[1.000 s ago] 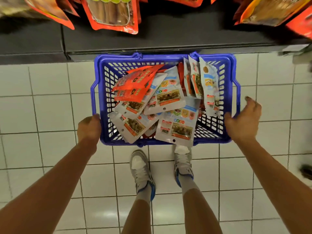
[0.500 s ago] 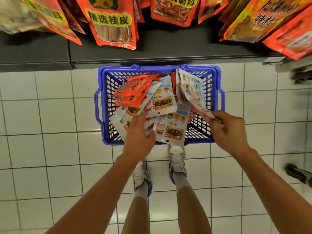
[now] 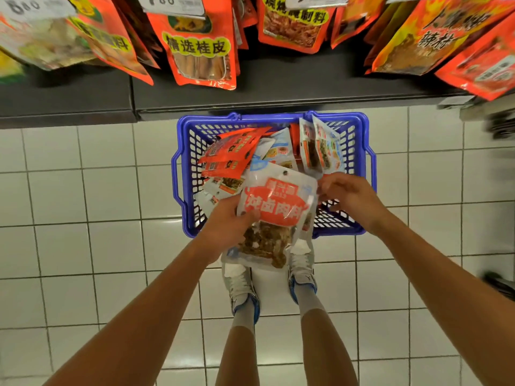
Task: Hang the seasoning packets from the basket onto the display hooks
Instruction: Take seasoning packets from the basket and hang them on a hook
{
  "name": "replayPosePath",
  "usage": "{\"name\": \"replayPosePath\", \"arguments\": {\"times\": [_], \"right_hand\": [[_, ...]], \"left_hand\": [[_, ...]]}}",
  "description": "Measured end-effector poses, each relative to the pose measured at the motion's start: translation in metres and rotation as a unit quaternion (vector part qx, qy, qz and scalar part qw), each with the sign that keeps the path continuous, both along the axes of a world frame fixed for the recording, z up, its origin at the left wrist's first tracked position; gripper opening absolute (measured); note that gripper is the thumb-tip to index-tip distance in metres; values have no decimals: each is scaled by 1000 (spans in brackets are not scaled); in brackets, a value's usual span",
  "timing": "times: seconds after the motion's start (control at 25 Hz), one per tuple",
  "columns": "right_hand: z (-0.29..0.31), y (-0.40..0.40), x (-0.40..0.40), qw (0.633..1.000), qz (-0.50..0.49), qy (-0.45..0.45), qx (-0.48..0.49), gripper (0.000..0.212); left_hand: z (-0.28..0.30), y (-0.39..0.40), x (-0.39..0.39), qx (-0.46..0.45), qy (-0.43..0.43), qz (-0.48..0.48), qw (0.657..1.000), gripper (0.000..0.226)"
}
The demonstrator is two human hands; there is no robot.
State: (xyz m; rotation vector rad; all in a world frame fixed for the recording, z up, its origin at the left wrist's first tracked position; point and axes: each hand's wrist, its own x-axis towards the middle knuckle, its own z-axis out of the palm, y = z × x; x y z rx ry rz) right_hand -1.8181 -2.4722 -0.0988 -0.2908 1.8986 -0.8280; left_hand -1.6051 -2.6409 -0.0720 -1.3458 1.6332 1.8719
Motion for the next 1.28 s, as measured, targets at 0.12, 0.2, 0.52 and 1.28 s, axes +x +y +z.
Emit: {"name": "replayPosePath", "arguments": {"times": [0.12,0.2,0.52,1.28], "right_hand": [[-65,19,13,859,413,264,149,78],[-90,26,22,788,516,316,112,105],[-57,14,38,824,439,353,-55,44],[486,-115,-7,930,-109,67,-344,22]], "left_hand": [[-13,1,17,39,-35,99,994,17],[-17,2,24,50,-43,128,990,21],[15,-13,43,60,-30,226,972,29],[470,-108,6,-110,285,327,894,36]]}}
